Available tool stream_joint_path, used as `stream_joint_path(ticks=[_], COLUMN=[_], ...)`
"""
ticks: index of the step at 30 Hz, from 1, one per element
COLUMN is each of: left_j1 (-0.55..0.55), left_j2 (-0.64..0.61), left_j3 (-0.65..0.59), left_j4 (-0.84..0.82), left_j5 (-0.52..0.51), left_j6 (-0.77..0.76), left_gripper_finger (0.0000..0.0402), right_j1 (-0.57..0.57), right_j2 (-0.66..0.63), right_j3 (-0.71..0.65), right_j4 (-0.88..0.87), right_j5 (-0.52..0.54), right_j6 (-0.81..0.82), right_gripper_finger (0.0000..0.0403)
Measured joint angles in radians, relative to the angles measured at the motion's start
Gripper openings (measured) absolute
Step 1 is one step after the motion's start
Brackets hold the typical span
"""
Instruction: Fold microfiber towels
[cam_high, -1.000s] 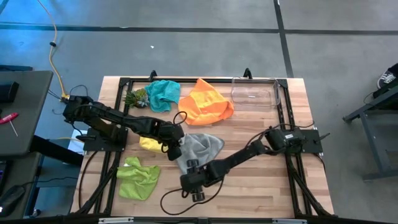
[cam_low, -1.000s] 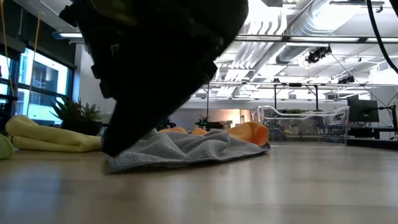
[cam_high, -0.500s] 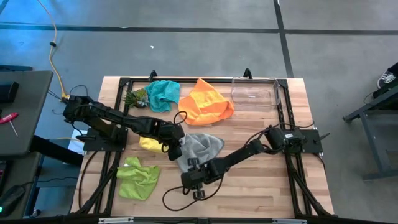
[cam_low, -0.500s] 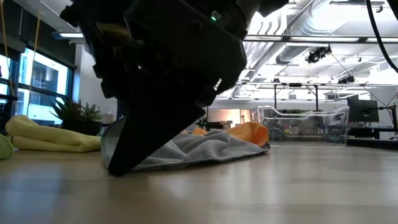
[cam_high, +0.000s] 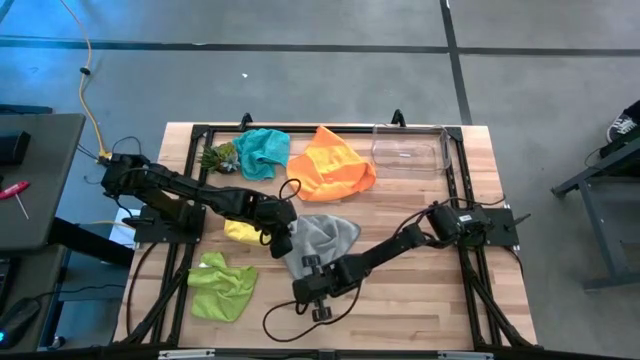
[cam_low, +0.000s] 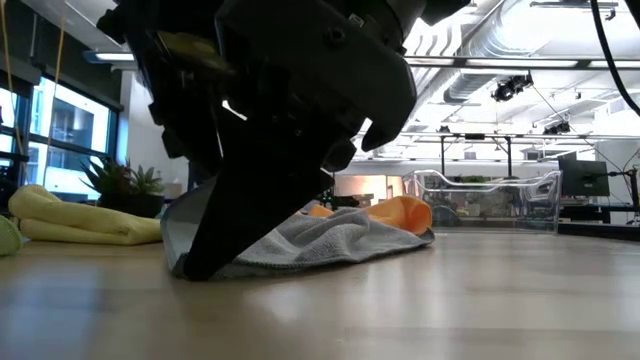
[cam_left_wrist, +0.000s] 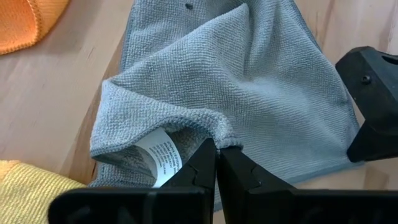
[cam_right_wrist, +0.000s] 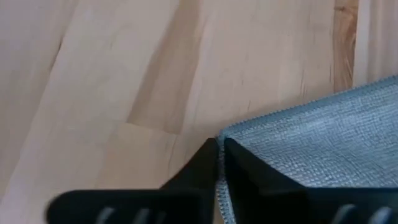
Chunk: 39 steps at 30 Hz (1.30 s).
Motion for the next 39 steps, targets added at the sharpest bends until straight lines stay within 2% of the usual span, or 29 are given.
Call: stream_joint_path(ticks=[4,8,11,15,21,26,29,35,39], left_j1=[0.003,0.027,0.06,0.098,0.089,0.015,-0.036,-0.128,-0.164], left_j2=[-0.002,-0.05,-0.129,-0.258,-0.417,-0.483,-0.491,-0.46,-0.43], left_j3=[0.0,0.0,0.0,-0.001,0.032,0.082,0.122,0.209,0.283], left_j4=[-0.001,-0.04,-0.093,-0.128,-0.205,-0.247,-0.249,-0.261,-0.266], left_j5=[0.016,0.023,0.022,0.024,0.024,-0.05,-0.088,-0.184,-0.24], left_j6=[0.012,0.065,0.111,0.135,0.018,-0.071,-0.107,-0.149,-0.153], left_gripper_finger=[0.0,0.0,0.0,0.0,0.0,0.0,0.0,0.0,0.0], right_j1=[0.0,-0.008,-0.017,-0.033,-0.05,-0.064,-0.069,-0.04,-0.037], right_j2=[-0.009,-0.07,-0.159,-0.264,-0.439,-0.598,-0.724,-1.055,-1.238], right_j3=[-0.001,-0.009,-0.008,-0.007,-0.006,-0.014,-0.116,-0.464,-0.578], right_j4=[-0.016,-0.15,-0.27,-0.352,-0.492,-0.602,-0.603,-0.406,-0.317], right_j5=[0.004,0.023,0.097,0.106,0.159,0.228,0.251,0.32,0.322], right_j6=[0.025,0.073,0.084,0.102,0.146,0.184,0.247,0.391,0.425], right_gripper_finger=[0.0005,0.0002,0.0001,0.0001,0.0,0.0,0.0,0.0,0.0])
